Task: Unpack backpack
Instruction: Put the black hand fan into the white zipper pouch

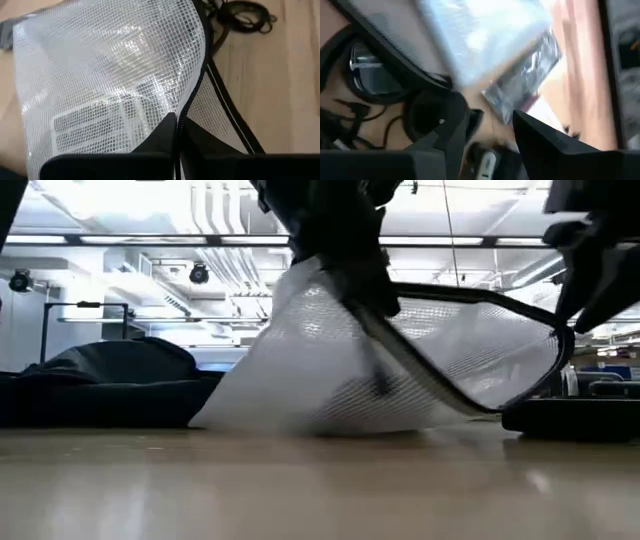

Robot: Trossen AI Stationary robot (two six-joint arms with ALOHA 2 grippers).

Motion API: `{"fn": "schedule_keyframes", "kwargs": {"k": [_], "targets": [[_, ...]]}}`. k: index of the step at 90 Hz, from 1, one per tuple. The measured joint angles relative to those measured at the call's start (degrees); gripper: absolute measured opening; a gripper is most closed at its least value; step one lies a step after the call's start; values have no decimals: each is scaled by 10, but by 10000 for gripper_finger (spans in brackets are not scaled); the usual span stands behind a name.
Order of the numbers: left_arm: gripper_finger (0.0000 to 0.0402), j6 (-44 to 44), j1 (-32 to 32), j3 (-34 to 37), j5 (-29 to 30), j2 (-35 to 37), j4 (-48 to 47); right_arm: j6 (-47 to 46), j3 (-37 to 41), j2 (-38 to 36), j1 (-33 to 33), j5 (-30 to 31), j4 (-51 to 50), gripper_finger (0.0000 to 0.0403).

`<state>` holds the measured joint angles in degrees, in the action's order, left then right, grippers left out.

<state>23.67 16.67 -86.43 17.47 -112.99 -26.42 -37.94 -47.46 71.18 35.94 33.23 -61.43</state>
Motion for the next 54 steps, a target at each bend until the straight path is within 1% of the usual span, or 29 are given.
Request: {"fn": "schedule_keyframes", "kwargs": {"k": [5,11,22,30,38,44,54], "targets": [[0,0,1,0,1,0,-6,11,4,-31,-27,-20,-1,145],[0,-1,1,0,1,0,-8,17,4,-71,-73,-63,-1,146],[0,-17,1,0,1,3,-7,32,16,-118,-166,-179,-40,159],[0,-34,2,0,1,3,-7,14,34,-130,-210,-265,-80,174],[0,-41,2,0,1,3,-8,-29,60,-129,-226,-315,-92,189],[0,-42,2,0,0,3,-9,-44,78,-124,-225,-342,-76,197],[0,-42,2,0,0,3,-11,-43,105,-114,-223,-348,-39,203]]}}
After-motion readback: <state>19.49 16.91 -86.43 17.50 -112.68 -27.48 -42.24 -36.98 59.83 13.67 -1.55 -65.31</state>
